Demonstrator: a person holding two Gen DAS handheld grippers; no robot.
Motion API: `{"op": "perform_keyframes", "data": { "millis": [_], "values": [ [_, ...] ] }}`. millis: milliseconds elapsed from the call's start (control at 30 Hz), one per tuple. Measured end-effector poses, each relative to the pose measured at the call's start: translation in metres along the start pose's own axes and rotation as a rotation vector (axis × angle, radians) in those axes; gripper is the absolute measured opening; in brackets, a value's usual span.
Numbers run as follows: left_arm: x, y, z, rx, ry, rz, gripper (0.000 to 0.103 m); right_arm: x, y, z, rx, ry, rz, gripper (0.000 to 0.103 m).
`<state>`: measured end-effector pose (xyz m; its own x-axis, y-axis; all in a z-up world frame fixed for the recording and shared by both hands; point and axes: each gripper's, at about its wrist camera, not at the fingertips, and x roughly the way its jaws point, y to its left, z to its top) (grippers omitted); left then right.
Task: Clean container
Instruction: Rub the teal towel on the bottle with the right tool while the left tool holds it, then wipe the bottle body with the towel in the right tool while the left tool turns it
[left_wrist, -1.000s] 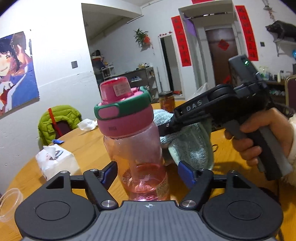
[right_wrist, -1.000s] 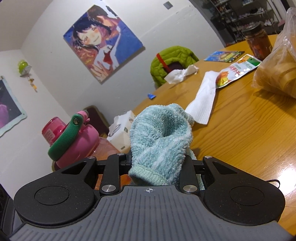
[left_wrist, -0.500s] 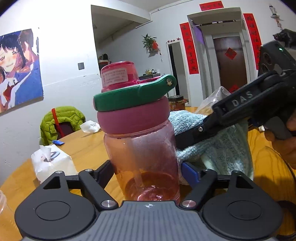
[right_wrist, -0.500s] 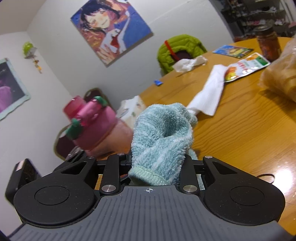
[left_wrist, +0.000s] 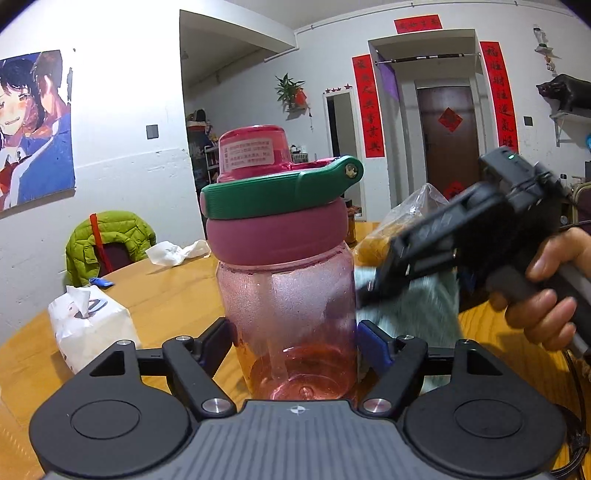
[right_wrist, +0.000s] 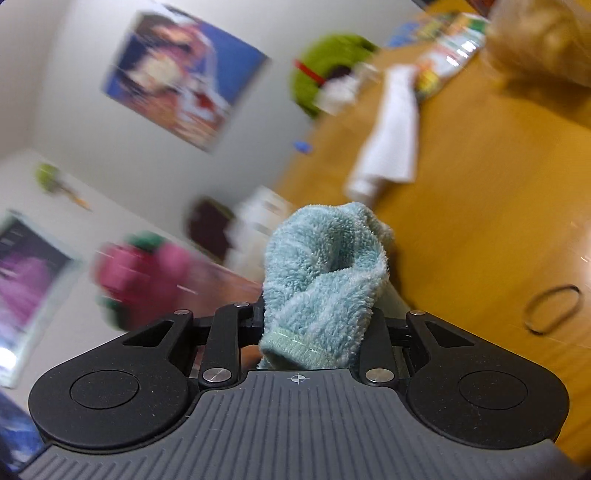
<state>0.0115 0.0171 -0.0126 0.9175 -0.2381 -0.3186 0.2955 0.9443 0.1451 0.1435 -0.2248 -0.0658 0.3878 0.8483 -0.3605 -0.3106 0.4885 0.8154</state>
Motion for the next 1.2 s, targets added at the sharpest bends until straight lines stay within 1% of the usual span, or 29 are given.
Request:
{"op": "perform_keyframes", "data": {
  "millis": [67,133,167,233,267,333,400,467,500,533,600,667,700,867,933,967,1033,1067,1167,1200],
  "values": [
    [0.0,-0.002,0.002,-0.001,0.005,0.003,0.072,0.003,0.005,-0.001,-0.056,0.019,-0.061,0.036],
    [-0.001,-0.003,0.002,-0.001,0.005,0.003,0.072,-0.002,0.017,-0.004,-0.152,-0.013,-0.124,0.048],
    [-0.002,-0.003,0.002,0.0,0.005,0.004,0.072,-0.004,0.023,-0.005,-0.195,-0.029,-0.152,0.049],
    [-0.003,-0.005,0.002,0.002,0.004,0.005,0.072,-0.009,0.027,-0.006,-0.223,-0.06,-0.168,0.057],
    [-0.003,-0.005,0.001,0.003,0.004,0.005,0.072,-0.012,0.029,-0.007,-0.231,-0.074,-0.173,0.058],
    [-0.003,-0.005,0.001,0.005,0.005,0.007,0.073,-0.017,0.027,-0.003,-0.194,-0.09,-0.152,0.064],
    [-0.003,-0.005,0.001,0.007,0.005,0.009,0.073,-0.022,0.024,0.001,-0.158,-0.117,-0.116,0.064],
    [-0.002,-0.005,0.001,0.008,0.005,0.01,0.073,-0.018,0.024,0.001,-0.172,-0.131,-0.155,0.054],
    [-0.002,-0.005,0.001,0.008,0.004,0.01,0.073,-0.012,0.025,0.0,-0.202,-0.12,-0.2,0.036],
    [-0.002,-0.004,0.001,0.008,0.004,0.01,0.073,-0.005,0.026,-0.002,-0.231,-0.109,-0.245,0.03],
    [-0.002,-0.004,0.001,0.008,0.004,0.01,0.073,0.005,0.03,-0.006,-0.299,-0.097,-0.318,0.027],
    [-0.002,-0.006,0.002,0.006,0.004,0.009,0.073,-0.001,0.038,-0.008,-0.347,-0.132,-0.311,0.024],
    [-0.002,-0.006,0.002,0.005,0.004,0.008,0.073,-0.005,0.041,-0.009,-0.365,-0.153,-0.292,0.024],
    [-0.001,-0.007,0.002,0.007,0.004,0.01,0.073,-0.059,0.039,-0.001,-0.275,-0.325,0.157,0.024],
    [0.0,-0.003,0.001,0.008,0.004,0.007,0.073,-0.059,0.027,0.005,-0.172,-0.285,0.264,0.024],
    [0.0,-0.003,0.001,0.007,0.005,0.006,0.073,-0.052,0.02,0.008,-0.116,-0.241,0.261,0.024],
    [0.0,-0.004,0.001,0.007,0.005,0.007,0.073,-0.032,0.006,0.01,-0.033,-0.143,0.177,0.024],
    [0.0,-0.004,0.001,0.007,0.005,0.01,0.073,-0.02,0.002,0.009,-0.017,-0.089,0.113,0.024],
    [0.0,-0.003,0.001,-0.001,0.007,0.022,0.073,0.008,-0.001,0.002,-0.045,0.015,-0.03,0.025],
    [-0.001,-0.003,0.001,-0.005,0.006,0.021,0.073,0.01,0.0,0.001,-0.056,0.025,-0.038,0.025]
  ]
}}
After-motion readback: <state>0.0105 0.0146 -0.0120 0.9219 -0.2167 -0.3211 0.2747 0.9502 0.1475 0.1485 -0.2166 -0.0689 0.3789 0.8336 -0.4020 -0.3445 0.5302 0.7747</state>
